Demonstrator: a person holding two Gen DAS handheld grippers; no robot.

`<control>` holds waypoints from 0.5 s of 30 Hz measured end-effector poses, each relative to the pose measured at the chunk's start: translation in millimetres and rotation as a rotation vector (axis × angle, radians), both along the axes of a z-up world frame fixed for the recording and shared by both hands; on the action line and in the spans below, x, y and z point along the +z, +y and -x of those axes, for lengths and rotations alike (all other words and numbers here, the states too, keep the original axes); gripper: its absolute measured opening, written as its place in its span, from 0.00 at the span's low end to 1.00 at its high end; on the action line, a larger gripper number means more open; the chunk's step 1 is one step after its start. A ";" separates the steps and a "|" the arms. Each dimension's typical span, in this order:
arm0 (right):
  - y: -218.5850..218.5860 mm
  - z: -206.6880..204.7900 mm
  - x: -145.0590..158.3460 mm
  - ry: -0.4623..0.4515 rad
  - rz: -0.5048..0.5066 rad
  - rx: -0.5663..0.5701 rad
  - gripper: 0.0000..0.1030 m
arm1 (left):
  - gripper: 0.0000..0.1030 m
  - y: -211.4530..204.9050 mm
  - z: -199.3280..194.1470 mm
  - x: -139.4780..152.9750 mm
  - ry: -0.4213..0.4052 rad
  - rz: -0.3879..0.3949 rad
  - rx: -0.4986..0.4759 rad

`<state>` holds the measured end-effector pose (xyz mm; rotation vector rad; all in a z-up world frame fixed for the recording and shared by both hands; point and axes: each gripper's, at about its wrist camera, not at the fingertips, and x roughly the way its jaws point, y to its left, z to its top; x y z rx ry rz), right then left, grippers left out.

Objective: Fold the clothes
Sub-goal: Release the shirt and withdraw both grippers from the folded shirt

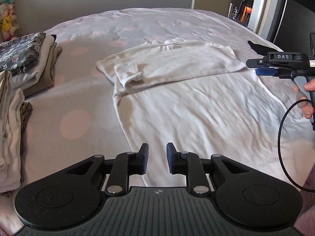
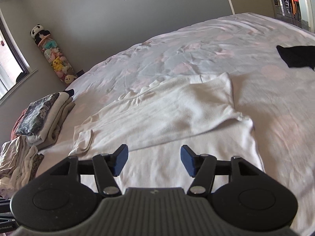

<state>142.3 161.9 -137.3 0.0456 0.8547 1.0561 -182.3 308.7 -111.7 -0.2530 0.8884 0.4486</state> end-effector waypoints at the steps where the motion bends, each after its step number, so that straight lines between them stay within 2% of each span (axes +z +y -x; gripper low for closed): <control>1: -11.1 6.1 0.0 0.011 0.005 -0.008 0.61 | 0.18 -7.8 3.8 0.6 0.003 -0.002 -0.029; 6: -62.6 34.5 14.7 -0.010 -0.002 -0.035 0.61 | 0.27 -41.6 24.1 -1.4 0.046 -0.037 -0.157; 10: -92.3 48.0 29.0 -0.067 -0.004 -0.051 0.61 | 0.28 -59.8 43.4 -7.2 0.085 -0.044 -0.211; 13: -112.2 53.5 36.0 -0.094 -0.001 -0.070 0.61 | 0.29 -73.4 55.2 -13.2 0.141 -0.077 -0.256; 14: -118.5 54.8 37.9 -0.101 0.000 -0.077 0.61 | 0.32 -79.0 57.8 -16.2 0.159 -0.089 -0.278; 15: -124.5 56.0 39.6 -0.108 0.001 -0.083 0.61 | 0.39 -84.9 60.2 -19.4 0.177 -0.100 -0.302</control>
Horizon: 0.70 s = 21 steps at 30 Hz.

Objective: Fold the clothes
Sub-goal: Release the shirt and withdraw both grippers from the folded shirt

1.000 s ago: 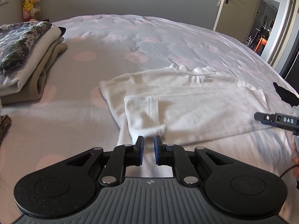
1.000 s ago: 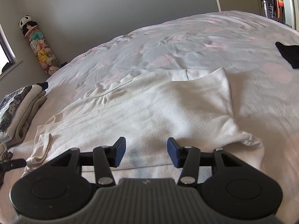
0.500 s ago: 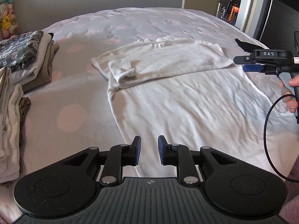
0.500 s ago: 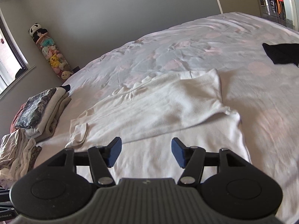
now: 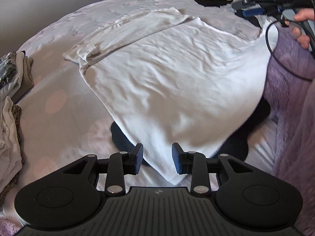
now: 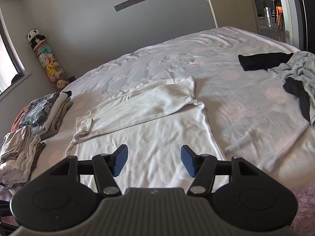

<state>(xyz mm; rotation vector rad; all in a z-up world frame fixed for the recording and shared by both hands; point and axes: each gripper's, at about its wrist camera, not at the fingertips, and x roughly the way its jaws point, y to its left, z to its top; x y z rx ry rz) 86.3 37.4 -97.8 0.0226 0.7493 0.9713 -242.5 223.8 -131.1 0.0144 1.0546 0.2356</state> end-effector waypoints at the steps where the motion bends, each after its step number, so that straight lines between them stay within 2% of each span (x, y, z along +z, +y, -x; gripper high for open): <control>1: -5.9 1.3 1.6 -0.007 0.001 -0.006 0.61 | 0.42 -5.9 2.4 -3.2 0.017 -0.012 -0.023; 4: -20.9 5.8 5.8 -0.022 0.001 -0.019 0.61 | 0.44 -23.0 3.1 -13.5 0.069 -0.051 -0.107; 8: -34.4 11.5 7.9 -0.034 0.002 -0.026 0.62 | 0.44 -34.6 -2.5 -26.4 0.112 -0.116 -0.162; 12: -42.6 11.8 9.2 -0.035 0.005 -0.042 0.62 | 0.45 -42.9 -8.5 -34.6 0.108 -0.161 -0.213; 16: -49.9 9.7 12.6 -0.046 0.014 -0.055 0.62 | 0.45 -45.1 -16.4 -44.0 0.101 -0.211 -0.212; 19: -55.9 8.5 15.9 -0.072 0.041 -0.043 0.62 | 0.45 -44.6 -19.9 -47.1 0.103 -0.217 -0.213; 21: -60.5 5.7 19.6 -0.087 0.061 -0.015 0.62 | 0.41 -43.6 -19.5 -46.8 0.098 -0.213 -0.217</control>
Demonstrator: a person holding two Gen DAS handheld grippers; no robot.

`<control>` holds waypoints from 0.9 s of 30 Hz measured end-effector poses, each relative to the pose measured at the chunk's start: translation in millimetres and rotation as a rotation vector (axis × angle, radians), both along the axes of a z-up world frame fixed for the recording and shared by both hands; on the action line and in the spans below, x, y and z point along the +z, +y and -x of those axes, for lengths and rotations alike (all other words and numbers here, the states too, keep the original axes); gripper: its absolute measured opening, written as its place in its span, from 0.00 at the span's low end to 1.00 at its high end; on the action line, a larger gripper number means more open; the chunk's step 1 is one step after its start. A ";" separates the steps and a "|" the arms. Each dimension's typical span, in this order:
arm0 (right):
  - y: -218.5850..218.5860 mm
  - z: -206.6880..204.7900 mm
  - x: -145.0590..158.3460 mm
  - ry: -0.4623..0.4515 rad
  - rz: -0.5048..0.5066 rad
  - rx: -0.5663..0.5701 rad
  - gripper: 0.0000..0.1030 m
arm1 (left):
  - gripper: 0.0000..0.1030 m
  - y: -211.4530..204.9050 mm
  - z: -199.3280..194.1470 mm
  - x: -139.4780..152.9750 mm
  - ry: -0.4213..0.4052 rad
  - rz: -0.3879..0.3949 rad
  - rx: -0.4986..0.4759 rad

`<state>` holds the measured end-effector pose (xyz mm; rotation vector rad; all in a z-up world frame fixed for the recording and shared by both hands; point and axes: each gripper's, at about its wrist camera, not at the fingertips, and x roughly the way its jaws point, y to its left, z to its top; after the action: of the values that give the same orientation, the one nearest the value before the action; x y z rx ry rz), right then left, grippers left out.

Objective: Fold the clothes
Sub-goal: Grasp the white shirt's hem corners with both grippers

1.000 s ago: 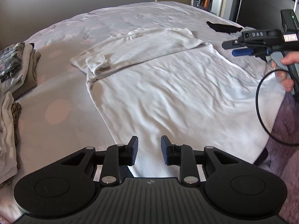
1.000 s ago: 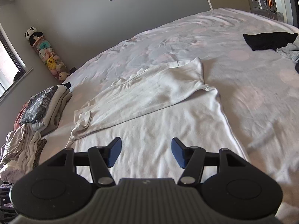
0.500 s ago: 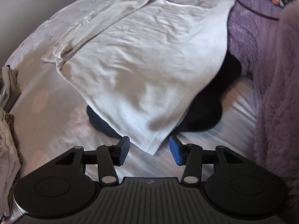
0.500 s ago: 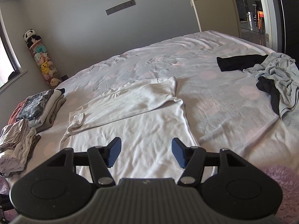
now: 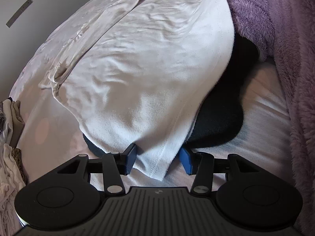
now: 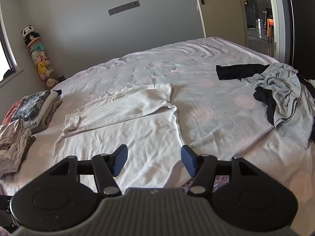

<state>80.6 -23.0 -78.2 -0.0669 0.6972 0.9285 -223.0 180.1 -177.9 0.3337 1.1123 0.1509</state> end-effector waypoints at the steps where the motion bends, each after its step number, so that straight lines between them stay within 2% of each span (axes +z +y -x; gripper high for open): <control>1: -2.1 -1.6 2.4 -0.008 0.015 0.022 0.62 | 0.39 0.7 0.2 0.3 -0.001 0.006 0.000; 7: -2.1 0.8 19.3 -0.169 0.194 0.247 0.62 | 0.20 3.0 1.9 3.5 -0.012 0.034 0.014; 9: 0.3 4.0 23.1 -0.220 0.252 0.333 0.62 | 0.08 5.3 3.4 6.6 -0.030 0.036 0.034; 14: 11.1 19.3 20.8 -0.362 0.435 0.543 0.65 | 0.07 13.2 7.2 17.5 -0.093 0.038 0.096; 21: 34.9 33.8 -5.2 -0.608 0.735 0.825 0.65 | 0.06 19.9 10.4 25.8 -0.140 0.046 0.144; 27: 54.2 36.2 -8.8 -0.716 0.866 0.988 0.65 | 0.06 22.4 12.1 27.4 -0.152 0.051 0.165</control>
<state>44.4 31.1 -86.9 -1.5482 0.3080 1.3409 -235.2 202.5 -150.5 0.1819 0.9904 0.2890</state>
